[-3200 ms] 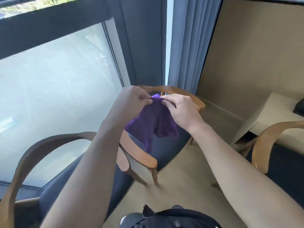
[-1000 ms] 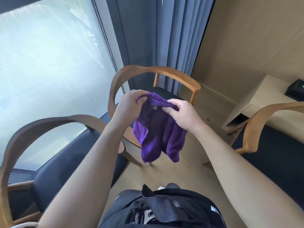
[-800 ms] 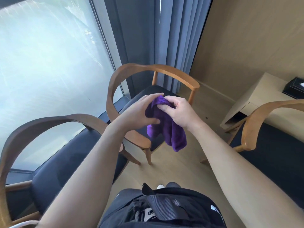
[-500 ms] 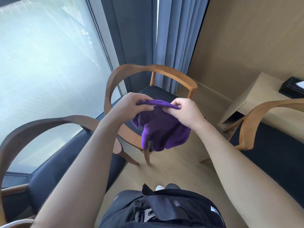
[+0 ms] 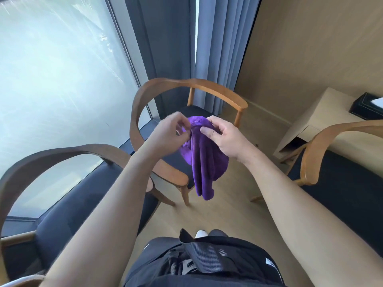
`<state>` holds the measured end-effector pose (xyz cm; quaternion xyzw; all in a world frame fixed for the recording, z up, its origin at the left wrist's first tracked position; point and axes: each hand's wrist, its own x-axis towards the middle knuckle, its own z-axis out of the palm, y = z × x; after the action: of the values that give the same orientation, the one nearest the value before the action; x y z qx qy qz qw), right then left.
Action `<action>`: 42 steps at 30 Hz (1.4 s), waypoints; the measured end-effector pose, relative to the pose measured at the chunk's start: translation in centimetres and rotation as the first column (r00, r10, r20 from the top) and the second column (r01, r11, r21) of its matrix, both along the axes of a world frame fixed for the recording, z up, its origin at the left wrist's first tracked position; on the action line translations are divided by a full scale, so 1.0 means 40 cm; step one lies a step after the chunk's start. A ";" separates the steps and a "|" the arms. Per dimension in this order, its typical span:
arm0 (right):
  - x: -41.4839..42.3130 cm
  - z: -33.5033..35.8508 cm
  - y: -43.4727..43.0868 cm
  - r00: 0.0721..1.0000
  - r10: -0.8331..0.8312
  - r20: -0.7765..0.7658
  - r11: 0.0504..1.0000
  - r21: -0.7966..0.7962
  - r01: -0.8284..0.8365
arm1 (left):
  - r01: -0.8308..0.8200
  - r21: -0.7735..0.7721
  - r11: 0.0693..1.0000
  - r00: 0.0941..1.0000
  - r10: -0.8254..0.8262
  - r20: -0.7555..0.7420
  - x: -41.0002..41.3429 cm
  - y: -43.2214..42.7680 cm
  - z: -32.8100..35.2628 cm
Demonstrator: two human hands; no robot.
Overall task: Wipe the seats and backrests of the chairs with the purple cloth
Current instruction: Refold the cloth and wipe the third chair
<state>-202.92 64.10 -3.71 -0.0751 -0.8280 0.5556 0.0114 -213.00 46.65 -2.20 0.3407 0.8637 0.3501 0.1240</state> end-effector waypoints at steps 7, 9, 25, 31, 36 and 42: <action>-0.001 0.017 -0.018 0.988 -0.083 0.131 0.996 -0.008 0.085 | -0.011 0.075 0.997 0.993 0.002 0.121 0.027 0.008 -0.007; -0.003 0.017 -0.023 0.984 -0.090 0.154 0.996 -0.004 0.091 | -0.025 0.075 0.997 0.999 0.022 0.047 0.026 0.011 -0.009; -0.004 -0.030 -0.038 0.977 -0.163 0.139 0.986 -0.014 0.167 | -0.167 0.078 0.983 0.986 0.166 0.015 0.052 0.006 -0.007; 0.002 -0.069 -0.020 0.928 -0.321 0.187 0.904 0.354 0.241 | -0.257 0.225 0.940 0.966 0.254 0.039 0.044 -0.015 0.028; 0.023 -0.080 -0.039 0.899 -0.211 0.385 0.839 0.543 -0.036 | -0.296 0.269 0.917 0.951 0.308 -0.005 0.026 -0.008 0.067; 0.032 -0.069 -0.055 0.945 -0.035 0.324 0.949 0.306 -0.070 | -0.317 0.265 0.911 0.942 0.335 -0.023 0.031 -0.002 0.071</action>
<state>-201.63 61.91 -6.47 -0.1555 -0.8967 0.3971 -0.1187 -211.76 46.58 0.65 0.2167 0.8591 0.4634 -0.0109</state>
